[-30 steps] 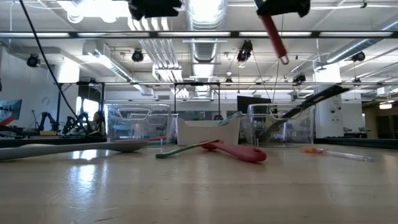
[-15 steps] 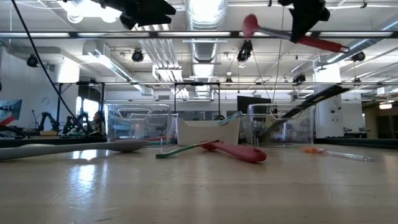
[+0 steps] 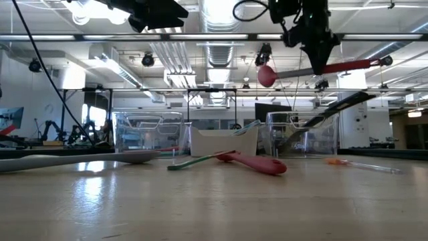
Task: Pick & Place Kitchen Items
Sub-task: Put the left red serving spoon into the right transparent bin
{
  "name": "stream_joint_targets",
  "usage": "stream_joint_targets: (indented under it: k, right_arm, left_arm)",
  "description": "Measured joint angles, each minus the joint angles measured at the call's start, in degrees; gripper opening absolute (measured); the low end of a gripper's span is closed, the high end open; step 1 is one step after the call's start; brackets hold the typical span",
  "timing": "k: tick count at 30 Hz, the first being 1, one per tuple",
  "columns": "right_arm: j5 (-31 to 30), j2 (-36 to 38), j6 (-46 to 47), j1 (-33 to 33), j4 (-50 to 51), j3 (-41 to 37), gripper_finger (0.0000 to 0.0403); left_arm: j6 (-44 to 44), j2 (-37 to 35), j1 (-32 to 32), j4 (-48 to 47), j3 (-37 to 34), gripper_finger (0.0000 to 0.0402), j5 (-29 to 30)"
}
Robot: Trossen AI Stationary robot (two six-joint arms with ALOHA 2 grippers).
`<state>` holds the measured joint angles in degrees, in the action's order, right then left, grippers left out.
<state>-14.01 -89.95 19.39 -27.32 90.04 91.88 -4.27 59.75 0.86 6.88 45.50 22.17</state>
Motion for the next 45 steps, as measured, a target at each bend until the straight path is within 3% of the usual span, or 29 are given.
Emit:
stream_joint_targets:
  k: [6, 19, 35, 45]
  right_arm:
    - [0.87, -4.27, 0.13, -1.96, -0.02, 0.0, 0.0043]
    - [10.09, -7.76, 1.53, -4.59, -0.04, -1.18, 0.0043]
    - [12.91, -5.14, 1.23, -6.62, 0.01, -16.31, 0.0043]
    - [12.33, -5.29, 1.01, -6.62, -0.04, -11.35, 0.0043]
  left_arm:
    - [0.04, 0.0, 0.0, -0.23, 0.02, 0.0238, 0.0]
    - [0.46, 0.0, 0.0, -2.52, 0.02, 0.0238, 0.0]
    - [1.44, 0.0, 0.01, -2.29, 0.31, 0.0238, 0.0]
    - [1.46, 0.0, -0.02, -0.83, 0.33, 0.0238, 0.0]
